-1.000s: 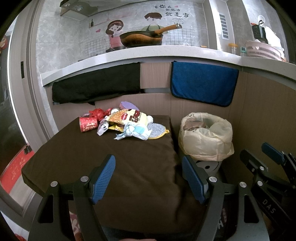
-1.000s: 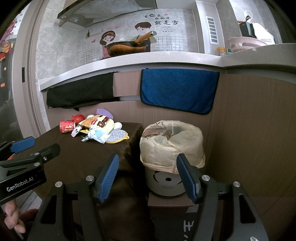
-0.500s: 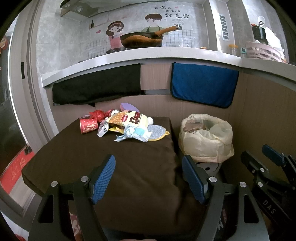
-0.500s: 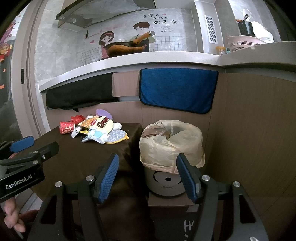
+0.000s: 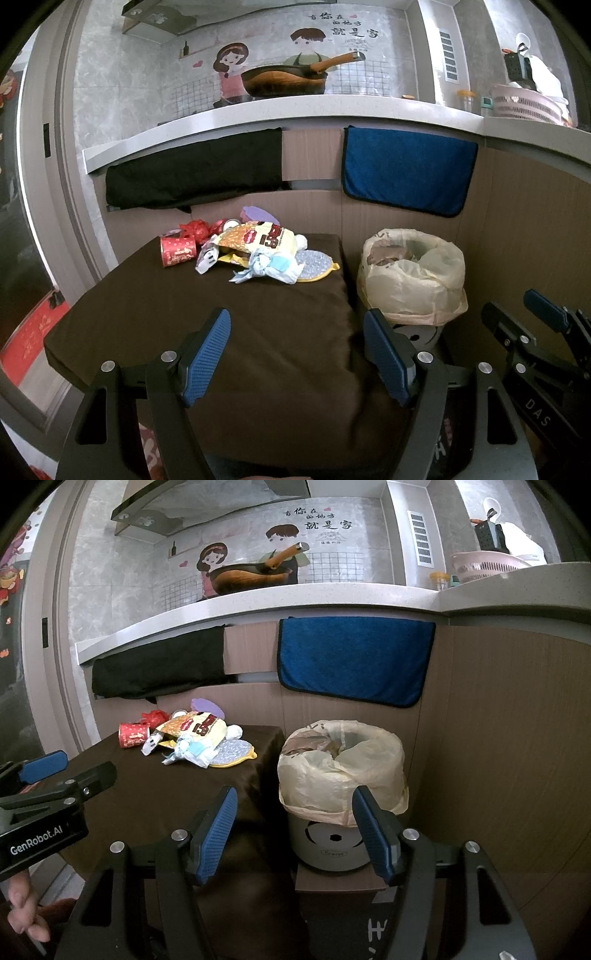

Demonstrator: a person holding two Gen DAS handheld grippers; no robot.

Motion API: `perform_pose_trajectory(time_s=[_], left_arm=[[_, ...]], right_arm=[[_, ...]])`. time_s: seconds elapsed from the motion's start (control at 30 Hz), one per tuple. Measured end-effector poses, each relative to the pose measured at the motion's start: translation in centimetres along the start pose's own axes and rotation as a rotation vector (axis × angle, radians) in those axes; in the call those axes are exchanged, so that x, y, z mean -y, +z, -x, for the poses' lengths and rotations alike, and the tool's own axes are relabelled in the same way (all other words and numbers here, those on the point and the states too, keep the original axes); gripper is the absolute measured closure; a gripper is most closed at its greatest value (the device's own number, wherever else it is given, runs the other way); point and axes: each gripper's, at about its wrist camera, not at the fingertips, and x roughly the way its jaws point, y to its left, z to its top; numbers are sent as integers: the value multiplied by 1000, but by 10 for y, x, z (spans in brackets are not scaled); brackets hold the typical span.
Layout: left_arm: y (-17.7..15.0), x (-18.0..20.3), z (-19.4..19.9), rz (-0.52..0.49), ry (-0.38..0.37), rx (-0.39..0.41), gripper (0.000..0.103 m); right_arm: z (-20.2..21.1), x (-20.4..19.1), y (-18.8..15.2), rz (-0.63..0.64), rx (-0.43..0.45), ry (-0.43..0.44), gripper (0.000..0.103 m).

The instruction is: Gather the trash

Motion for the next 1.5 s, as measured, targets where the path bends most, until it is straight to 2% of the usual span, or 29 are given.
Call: perform_pose_trajectory(time_s=[0.7,0.9,1.07,1.17,1.27,1.5], left_arm=[[2,-1,2,2,0,-2,28],[-2,-1,0,5,1,-20,28],[0,-8,-13,20,-26,-45,28],[9,-22,-29,18,-50,-43,28],[17,-50,-50,75,-60,-55,30],[26,-129,-107,214,23,-70,35]], right_arm=[[-1,2,-2,-6,-4,2,41],[-4,1,-2,-8,-13,6,41],[-12,-2,3,14,6,8,41],[-26,-6,12,32,10,28,41],[-45,-11,25,45,8,68,41],[-105,-36,49,90,-29,136,41]])
